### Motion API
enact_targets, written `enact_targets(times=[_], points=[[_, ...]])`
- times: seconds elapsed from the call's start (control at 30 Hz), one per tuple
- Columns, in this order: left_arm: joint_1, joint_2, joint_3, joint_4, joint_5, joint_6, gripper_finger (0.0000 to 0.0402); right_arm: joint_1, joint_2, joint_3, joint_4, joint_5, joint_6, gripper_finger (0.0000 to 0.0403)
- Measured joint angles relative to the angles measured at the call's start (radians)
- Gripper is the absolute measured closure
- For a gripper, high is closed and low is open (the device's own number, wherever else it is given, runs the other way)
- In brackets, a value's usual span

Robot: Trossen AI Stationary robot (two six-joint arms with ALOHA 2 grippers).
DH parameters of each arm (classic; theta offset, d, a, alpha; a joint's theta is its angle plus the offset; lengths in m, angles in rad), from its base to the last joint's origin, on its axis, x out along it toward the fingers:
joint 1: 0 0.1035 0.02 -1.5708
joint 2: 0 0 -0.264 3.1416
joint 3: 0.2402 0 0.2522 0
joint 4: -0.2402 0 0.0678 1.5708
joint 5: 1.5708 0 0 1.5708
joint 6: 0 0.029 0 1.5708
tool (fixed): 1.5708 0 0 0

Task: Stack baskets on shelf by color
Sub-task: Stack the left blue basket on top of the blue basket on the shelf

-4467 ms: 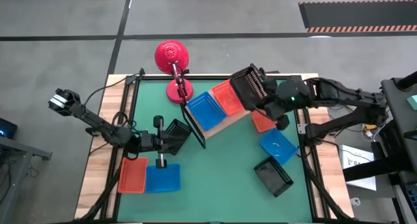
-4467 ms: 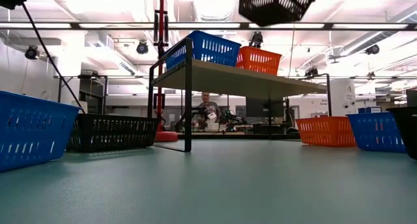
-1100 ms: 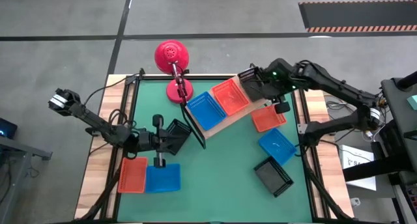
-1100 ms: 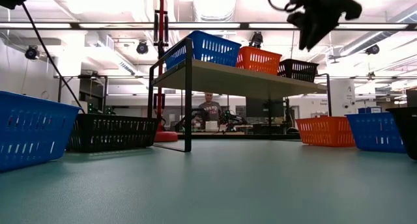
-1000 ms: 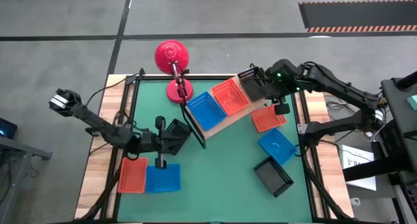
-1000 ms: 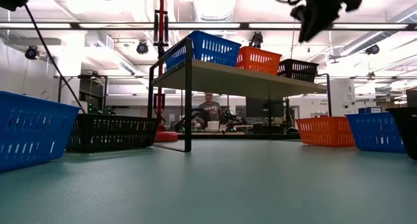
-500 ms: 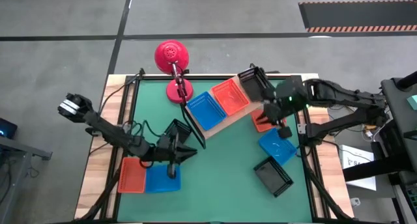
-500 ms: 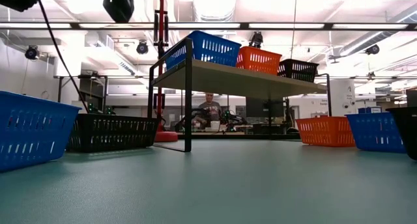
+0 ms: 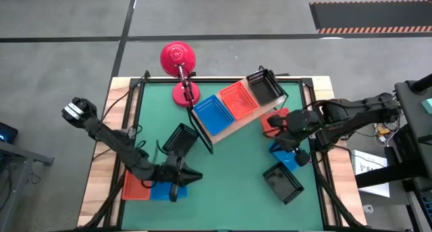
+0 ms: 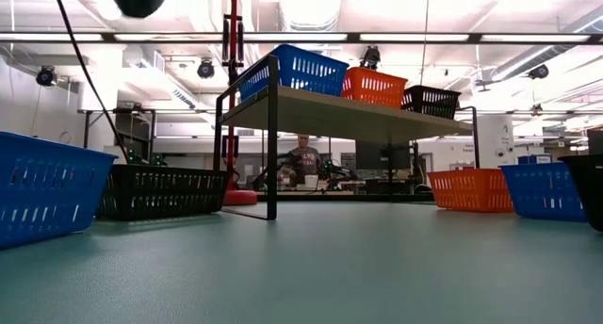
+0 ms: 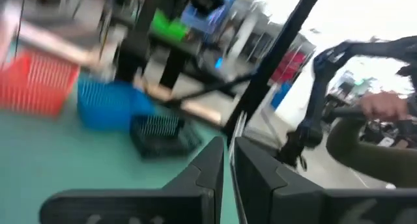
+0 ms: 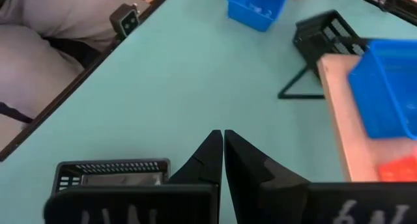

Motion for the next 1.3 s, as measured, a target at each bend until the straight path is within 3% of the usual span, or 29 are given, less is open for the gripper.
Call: enact_targets(times=[0.2,0.33,0.47,0.6,0.8,1.0,1.13,1.3], points=[[-0.059,0.026,0.155,-0.525,0.020,-0.420,0.0380,0.042,0.002,-0.090,0.142,0.006,-0.041,0.0394],[-0.116,0.049,0.246,-0.850,0.169,-0.665,0.0380,0.064,0.022,-0.144,0.238,0.100,-0.063,0.0394],[-0.164,0.071,0.293,-0.965,0.287,-0.790,0.0380,0.070,0.061,-0.159,0.266,0.122,-0.071,0.0394],[-0.177,0.107,0.288,-0.992,0.296,-0.860,0.0380,0.081,0.112,-0.162,0.324,0.123,-0.092,0.0394],[-0.177,0.194,0.284,-0.991,0.324,-0.858,0.0380,0.104,0.196,-0.111,0.363,0.123,-0.171,0.0394],[-0.186,0.199,0.283,-0.990,0.320,-0.764,0.0380,0.105,0.313,-0.026,0.424,0.122,-0.225,0.0394],[-0.192,0.162,0.282,-0.987,0.197,-0.563,0.0380,0.105,0.415,0.069,0.420,0.121,-0.238,0.0392],[-0.215,0.092,0.267,-0.990,-0.055,-0.256,0.0380,0.110,0.541,0.199,0.397,0.112,-0.272,0.0356]])
